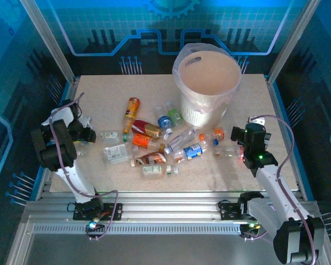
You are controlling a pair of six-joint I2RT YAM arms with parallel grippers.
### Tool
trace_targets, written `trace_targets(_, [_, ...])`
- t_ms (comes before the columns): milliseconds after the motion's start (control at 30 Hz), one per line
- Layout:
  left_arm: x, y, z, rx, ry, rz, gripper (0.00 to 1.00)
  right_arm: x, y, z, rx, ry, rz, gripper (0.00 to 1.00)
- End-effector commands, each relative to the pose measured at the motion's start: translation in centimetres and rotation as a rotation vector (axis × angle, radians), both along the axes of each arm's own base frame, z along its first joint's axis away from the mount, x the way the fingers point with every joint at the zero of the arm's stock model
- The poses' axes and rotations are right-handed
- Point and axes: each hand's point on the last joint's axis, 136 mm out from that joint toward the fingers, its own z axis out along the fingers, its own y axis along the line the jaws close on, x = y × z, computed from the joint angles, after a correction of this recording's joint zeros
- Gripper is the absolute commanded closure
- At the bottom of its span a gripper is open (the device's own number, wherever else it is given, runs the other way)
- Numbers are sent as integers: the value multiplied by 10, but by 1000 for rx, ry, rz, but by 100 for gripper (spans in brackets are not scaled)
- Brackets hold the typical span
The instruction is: Put the plastic bottles in the bin
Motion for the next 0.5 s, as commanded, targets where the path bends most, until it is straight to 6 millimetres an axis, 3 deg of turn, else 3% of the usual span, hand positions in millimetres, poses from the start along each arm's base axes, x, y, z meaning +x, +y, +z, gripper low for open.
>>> trace_targets(0, [3,-1,1,-8,4,6,46,-2,1,1,-7,-13,-1,0])
trace_targets(200, [9,0,27,13,-71,18,57,-2,3,1,-4,-13,7,0])
trace_targets(467, [25,-2,101,40,-294,59,64,-2,4,4,7,-9,9,0])
